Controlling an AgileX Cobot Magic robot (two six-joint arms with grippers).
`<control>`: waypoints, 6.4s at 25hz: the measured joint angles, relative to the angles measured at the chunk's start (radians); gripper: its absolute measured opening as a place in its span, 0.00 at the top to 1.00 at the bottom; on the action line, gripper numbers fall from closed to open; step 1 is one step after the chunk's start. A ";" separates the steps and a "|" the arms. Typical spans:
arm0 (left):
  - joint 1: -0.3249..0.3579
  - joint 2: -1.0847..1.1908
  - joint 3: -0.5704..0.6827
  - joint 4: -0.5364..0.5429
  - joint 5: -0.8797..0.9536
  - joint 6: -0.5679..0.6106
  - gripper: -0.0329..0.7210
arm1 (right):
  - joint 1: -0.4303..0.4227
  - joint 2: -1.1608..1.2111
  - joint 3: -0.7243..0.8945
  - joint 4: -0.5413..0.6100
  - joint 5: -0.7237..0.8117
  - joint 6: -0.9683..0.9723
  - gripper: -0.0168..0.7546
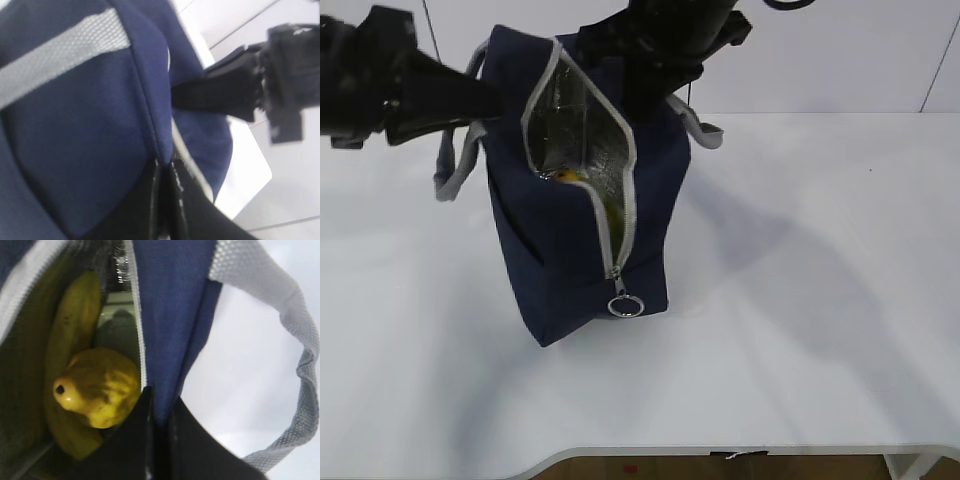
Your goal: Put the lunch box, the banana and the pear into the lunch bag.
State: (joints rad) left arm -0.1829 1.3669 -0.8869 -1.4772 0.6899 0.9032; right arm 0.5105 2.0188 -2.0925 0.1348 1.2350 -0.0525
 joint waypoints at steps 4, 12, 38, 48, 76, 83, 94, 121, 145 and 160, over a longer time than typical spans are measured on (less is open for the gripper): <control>-0.121 0.052 -0.118 0.000 -0.065 0.001 0.96 | 0.000 -0.117 0.133 -0.081 -0.052 0.042 0.97; -0.291 0.262 -0.301 -0.011 -0.111 0.002 0.96 | -0.136 -0.385 0.509 -0.103 -0.192 0.082 0.97; -0.400 0.398 -0.388 0.090 -0.239 0.007 0.96 | -0.207 -0.514 0.808 -0.075 -0.466 0.078 0.97; -0.400 0.398 -0.388 0.088 -0.274 0.007 0.96 | -0.207 -0.498 0.838 -0.052 -0.521 0.083 0.97; -0.400 0.398 -0.391 0.143 -0.253 0.008 0.96 | -0.207 -0.498 0.838 0.034 -0.521 0.065 0.20; -0.400 0.398 -0.391 0.146 -0.253 0.008 0.96 | -0.207 -0.518 0.808 0.060 -0.488 0.032 0.21; -0.400 0.398 -0.391 0.148 -0.253 0.008 0.96 | -0.207 -0.710 0.801 0.075 -0.397 -0.102 0.22; -0.400 0.398 -0.391 0.151 -0.251 0.009 0.96 | -0.207 -1.301 1.394 0.493 -0.412 -0.653 0.23; -0.400 0.398 -0.391 0.153 -0.253 0.009 0.96 | -0.207 -1.294 1.624 0.793 -0.626 -1.201 0.23; -0.400 0.398 -0.391 0.155 -0.253 0.009 0.96 | -0.207 -0.983 1.624 1.016 -0.718 -1.642 0.23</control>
State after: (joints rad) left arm -0.5832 1.7649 -1.2783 -1.3227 0.4372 0.9123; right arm 0.3037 1.0357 -0.4680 1.1508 0.5168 -1.6947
